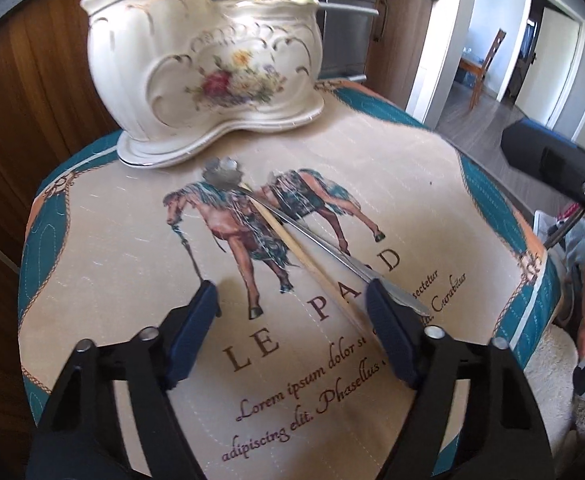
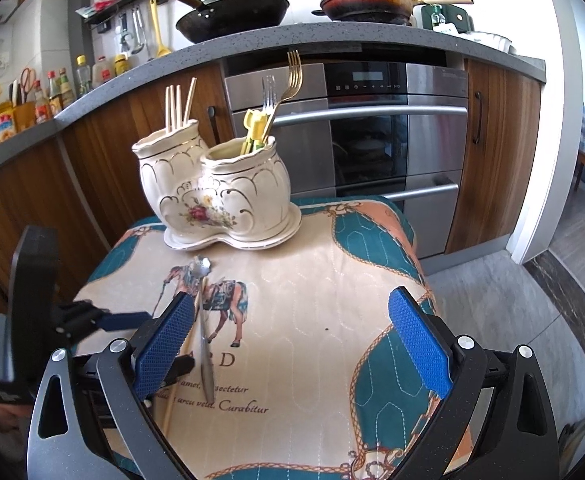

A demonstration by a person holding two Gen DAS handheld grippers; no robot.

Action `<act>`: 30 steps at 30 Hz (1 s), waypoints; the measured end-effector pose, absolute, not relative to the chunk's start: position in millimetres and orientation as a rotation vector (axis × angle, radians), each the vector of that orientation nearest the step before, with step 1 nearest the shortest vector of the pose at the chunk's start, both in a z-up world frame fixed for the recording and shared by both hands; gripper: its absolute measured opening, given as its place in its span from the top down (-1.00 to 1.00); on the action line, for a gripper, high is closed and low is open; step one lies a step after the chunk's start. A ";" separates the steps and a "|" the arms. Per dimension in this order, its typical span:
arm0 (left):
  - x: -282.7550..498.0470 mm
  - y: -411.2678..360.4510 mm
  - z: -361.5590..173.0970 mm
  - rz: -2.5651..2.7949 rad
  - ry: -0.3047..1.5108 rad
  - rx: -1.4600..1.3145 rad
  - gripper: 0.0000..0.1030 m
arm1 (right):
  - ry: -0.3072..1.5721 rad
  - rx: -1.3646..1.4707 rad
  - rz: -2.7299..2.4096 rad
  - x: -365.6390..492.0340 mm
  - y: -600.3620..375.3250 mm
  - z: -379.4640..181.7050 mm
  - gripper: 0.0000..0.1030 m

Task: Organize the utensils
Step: 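Withdraw both open tools from the holder back over the remaining utensils, then grasp the last wooden chopstick with left tool while right tool grasps the silver spoon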

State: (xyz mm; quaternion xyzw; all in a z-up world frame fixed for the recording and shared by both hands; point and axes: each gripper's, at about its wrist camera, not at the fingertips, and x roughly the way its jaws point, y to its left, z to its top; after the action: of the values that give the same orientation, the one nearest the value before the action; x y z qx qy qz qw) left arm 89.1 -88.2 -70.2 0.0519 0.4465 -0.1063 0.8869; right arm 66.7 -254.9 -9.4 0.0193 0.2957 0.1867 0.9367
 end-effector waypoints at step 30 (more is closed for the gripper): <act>69.0 -30.1 -52.8 -0.269 0.968 0.097 1.00 | 0.849 -0.253 0.622 110.4 -141.5 -59.5 0.11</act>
State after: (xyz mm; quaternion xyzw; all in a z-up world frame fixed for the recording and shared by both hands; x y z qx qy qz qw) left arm 69.0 -30.1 -52.8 0.0463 0.4639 -0.1286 0.8753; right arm 110.4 -141.5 -59.5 -0.1205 0.4042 0.2960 0.8571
